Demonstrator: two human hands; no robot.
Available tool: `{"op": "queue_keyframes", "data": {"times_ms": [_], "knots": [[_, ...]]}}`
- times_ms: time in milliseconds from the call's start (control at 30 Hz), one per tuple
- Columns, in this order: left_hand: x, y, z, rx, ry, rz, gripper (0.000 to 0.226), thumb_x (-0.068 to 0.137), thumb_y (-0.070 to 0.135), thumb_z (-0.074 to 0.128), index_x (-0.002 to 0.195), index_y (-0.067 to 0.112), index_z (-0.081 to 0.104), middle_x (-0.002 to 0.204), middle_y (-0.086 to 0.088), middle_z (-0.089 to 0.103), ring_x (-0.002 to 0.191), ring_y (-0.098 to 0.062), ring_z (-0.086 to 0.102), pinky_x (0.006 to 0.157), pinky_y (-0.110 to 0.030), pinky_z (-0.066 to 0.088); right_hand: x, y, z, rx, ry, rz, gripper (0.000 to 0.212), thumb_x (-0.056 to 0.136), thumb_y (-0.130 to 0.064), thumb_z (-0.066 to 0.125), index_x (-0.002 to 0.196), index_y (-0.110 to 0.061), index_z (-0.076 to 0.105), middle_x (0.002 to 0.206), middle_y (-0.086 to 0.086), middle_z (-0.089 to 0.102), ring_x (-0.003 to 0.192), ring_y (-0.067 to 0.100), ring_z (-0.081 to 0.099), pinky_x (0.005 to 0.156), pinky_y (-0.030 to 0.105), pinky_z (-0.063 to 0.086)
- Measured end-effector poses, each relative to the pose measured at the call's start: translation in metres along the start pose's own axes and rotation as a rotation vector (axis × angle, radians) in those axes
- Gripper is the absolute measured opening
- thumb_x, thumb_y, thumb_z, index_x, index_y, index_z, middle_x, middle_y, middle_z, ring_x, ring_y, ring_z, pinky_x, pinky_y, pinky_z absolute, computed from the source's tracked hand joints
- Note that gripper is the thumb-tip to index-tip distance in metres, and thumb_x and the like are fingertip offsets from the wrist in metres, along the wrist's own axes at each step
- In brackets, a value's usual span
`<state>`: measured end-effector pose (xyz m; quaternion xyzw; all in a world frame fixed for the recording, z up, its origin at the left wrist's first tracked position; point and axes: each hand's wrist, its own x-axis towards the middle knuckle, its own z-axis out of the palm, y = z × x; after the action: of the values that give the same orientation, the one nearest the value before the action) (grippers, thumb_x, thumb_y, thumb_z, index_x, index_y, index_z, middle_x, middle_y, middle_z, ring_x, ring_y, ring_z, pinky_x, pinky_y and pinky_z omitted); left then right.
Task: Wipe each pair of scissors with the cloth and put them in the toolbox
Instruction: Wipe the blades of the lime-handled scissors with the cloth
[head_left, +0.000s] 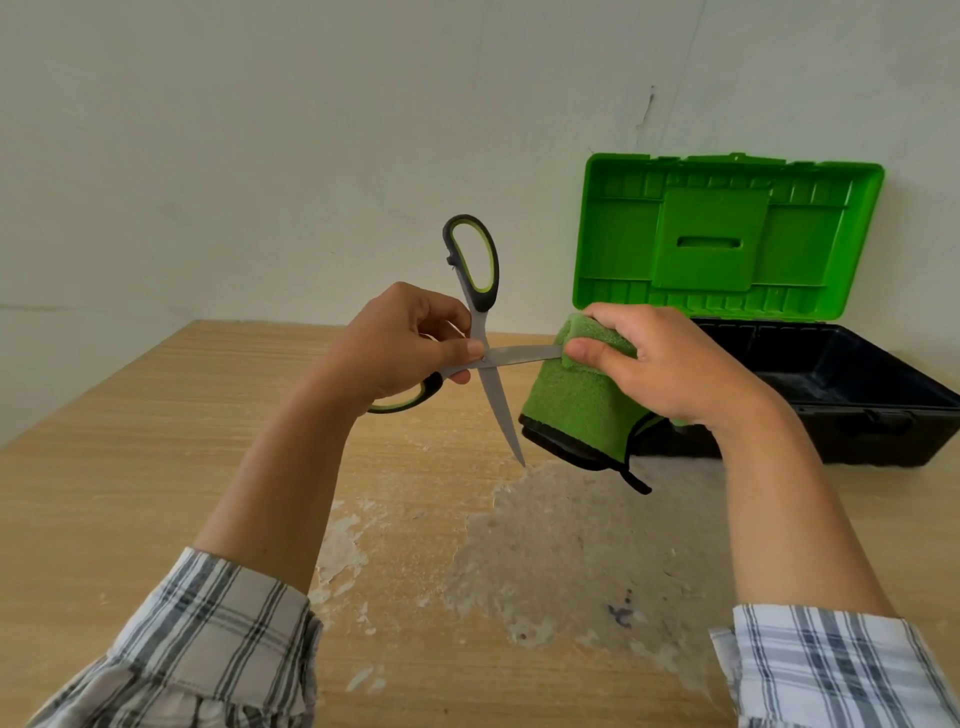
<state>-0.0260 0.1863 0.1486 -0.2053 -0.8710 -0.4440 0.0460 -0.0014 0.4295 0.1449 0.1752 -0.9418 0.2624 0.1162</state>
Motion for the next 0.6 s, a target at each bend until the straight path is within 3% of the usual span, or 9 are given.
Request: {"op": "queue_keyframes", "data": {"times_ms": [200, 300, 400, 500, 600], "knots": [[0.0, 0.001, 0.0, -0.002, -0.002, -0.012, 0.004, 0.087, 0.021, 0.073, 0.085, 0.019, 0.07, 0.075, -0.003, 0.076, 0.08, -0.025, 0.074, 0.089, -0.055, 0.053, -0.002, 0.004, -0.005, 0.009, -0.008, 0.033, 0.036, 0.097, -0.045, 0.053, 0.121, -0.021, 0.065, 0.108, -0.004, 0.072, 0.094, 0.016, 0.069, 0.085, 0.045, 0.056], [0.0, 0.0, -0.002, 0.002, 0.001, -0.016, 0.003, 0.087, 0.021, 0.072, 0.085, 0.019, 0.071, 0.075, -0.004, 0.076, 0.081, -0.027, 0.074, 0.089, -0.054, 0.053, -0.005, 0.01, -0.01, 0.015, 0.005, 0.072, 0.037, 0.098, -0.042, 0.053, 0.124, -0.019, 0.065, 0.113, -0.004, 0.071, 0.101, 0.015, 0.067, 0.092, 0.045, 0.054], [-0.001, -0.001, -0.005, -0.002, -0.004, -0.016, 0.006, 0.086, 0.022, 0.073, 0.081, 0.023, 0.071, 0.075, -0.004, 0.076, 0.087, -0.037, 0.071, 0.09, -0.057, 0.052, -0.009, 0.018, -0.016, 0.021, 0.072, 0.102, 0.031, 0.1, -0.039, 0.052, 0.118, -0.018, 0.065, 0.11, 0.002, 0.071, 0.098, 0.025, 0.067, 0.089, 0.045, 0.054], [-0.001, -0.002, -0.005, -0.012, -0.019, -0.01, 0.01, 0.085, 0.022, 0.073, 0.076, 0.025, 0.07, 0.073, -0.004, 0.075, 0.087, -0.036, 0.071, 0.091, -0.057, 0.052, -0.011, 0.021, -0.021, 0.051, 0.133, 0.112, 0.034, 0.102, -0.044, 0.045, 0.116, -0.018, 0.064, 0.108, 0.008, 0.071, 0.092, 0.029, 0.067, 0.081, 0.041, 0.051], [0.0, -0.001, -0.002, -0.01, -0.038, -0.004, 0.009, 0.085, 0.022, 0.074, 0.077, 0.023, 0.071, 0.071, -0.003, 0.075, 0.084, -0.033, 0.072, 0.086, -0.05, 0.054, -0.009, 0.014, -0.02, 0.06, 0.129, 0.082, 0.04, 0.101, -0.051, 0.041, 0.112, -0.019, 0.062, 0.112, 0.024, 0.068, 0.102, 0.044, 0.064, 0.09, 0.057, 0.051]]}}
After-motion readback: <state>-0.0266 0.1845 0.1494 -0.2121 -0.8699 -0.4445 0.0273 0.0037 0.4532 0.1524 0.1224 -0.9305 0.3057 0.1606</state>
